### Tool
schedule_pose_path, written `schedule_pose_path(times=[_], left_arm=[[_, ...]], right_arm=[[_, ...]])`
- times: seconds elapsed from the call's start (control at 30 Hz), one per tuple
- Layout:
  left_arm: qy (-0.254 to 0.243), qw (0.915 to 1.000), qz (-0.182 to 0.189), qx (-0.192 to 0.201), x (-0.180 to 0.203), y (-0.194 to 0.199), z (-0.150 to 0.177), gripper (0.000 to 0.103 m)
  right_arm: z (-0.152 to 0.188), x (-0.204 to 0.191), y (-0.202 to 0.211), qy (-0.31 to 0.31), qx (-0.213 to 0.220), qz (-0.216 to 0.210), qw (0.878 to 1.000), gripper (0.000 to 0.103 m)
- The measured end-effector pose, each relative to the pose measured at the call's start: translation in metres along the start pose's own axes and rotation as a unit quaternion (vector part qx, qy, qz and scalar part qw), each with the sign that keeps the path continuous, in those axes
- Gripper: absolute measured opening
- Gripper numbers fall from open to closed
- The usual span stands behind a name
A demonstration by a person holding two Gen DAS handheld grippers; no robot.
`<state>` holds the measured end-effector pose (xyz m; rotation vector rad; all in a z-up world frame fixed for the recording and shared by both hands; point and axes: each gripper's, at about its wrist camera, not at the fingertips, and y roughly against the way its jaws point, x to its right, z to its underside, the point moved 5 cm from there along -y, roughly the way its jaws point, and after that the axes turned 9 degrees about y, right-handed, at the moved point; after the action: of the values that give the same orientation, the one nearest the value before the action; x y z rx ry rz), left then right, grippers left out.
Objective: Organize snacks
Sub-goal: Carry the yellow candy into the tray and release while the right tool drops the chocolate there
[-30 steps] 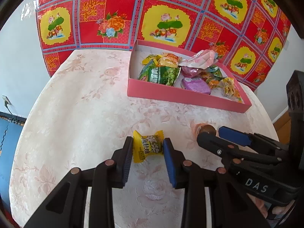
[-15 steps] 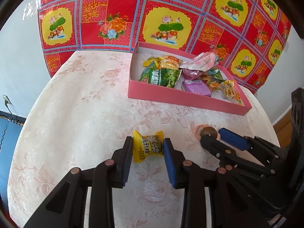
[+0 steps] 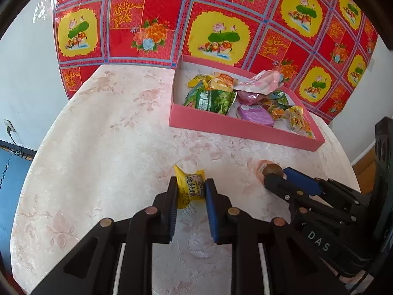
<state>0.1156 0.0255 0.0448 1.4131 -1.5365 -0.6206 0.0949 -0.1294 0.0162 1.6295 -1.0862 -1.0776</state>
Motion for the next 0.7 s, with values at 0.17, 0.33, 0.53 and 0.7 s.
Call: schedule_pose_path(times=[0.17,0.33,0.53,0.7], left_arm=[[-0.002,1.0000,-0.004,0.002,0.004,0.003,-0.001,0.021],[-0.011,0.9999,-0.003,0.010,0.012,0.010,-0.005,0.020],[-0.008,0.9999,0.001,0.013,0.017,0.012,-0.006,0.019],[-0.011,0.9997,0.003,0.021,0.023,0.017,-0.010,0.019]], right_arm=[[0.003,0.005,0.005,-0.009,0.005,-0.005,1.000,0.033],[0.004,0.016,0.012,-0.026,0.014,-0.008,1.000,0.033],[0.004,0.025,0.021,-0.036,0.024,-0.010,0.999,0.033],[0.001,0.030,0.029,-0.037,0.034,-0.009,0.999,0.033]])
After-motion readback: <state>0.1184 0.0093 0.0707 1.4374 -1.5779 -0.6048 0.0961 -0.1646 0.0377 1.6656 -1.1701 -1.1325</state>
